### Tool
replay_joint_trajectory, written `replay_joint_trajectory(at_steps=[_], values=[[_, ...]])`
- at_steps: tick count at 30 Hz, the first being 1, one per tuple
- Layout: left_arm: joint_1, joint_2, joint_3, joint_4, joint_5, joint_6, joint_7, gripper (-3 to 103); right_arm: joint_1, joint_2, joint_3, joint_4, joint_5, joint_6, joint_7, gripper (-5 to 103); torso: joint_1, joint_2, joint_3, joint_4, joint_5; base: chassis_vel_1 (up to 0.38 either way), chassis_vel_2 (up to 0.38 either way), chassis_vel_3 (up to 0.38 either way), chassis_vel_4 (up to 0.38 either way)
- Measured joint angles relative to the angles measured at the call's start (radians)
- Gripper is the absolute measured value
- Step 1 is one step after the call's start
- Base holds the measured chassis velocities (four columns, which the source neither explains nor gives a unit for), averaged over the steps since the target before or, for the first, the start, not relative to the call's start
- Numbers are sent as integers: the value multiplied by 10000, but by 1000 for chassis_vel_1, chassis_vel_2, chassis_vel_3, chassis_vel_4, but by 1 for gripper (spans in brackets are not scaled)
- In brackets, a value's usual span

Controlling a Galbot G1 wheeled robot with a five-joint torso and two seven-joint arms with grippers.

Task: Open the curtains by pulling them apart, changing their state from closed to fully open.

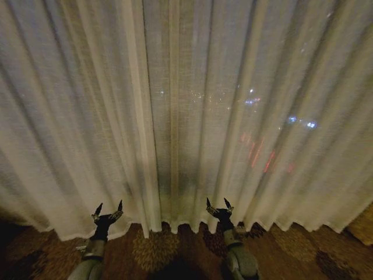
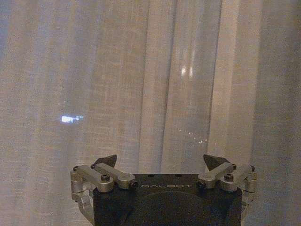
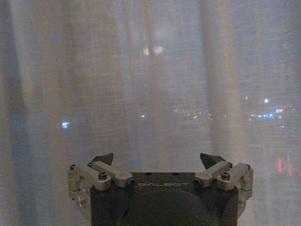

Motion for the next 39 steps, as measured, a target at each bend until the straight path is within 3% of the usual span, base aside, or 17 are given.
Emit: replay_joint_trajectory(at_steps=[16, 25, 37, 39], values=[[5, 0, -2, 0, 0, 0, 0, 100, 1796, 21, -631, -1238, -333, -84, 1046, 100, -17, 9, -5, 1, 4, -2, 2, 5, 10], [2, 0, 0, 0, 0, 0, 0, 100, 2111, -7, -567, -1622, 270, 179, 105, 100, -10, 3, -4, 0, 4, 0, 0, 0, 0], [2, -1, 0, 0, 0, 0, 0, 100, 2305, 49, -684, -1766, 315, 70, 90, 100, -13, 5, -5, 0, 4, -55, 51, 57, -60], [2, 0, 0, 0, 0, 1, 0, 100, 2376, 99, -775, -1795, 281, 31, 475, 100, -12, 6, -4, 0, 4, -189, 174, 186, -173]])
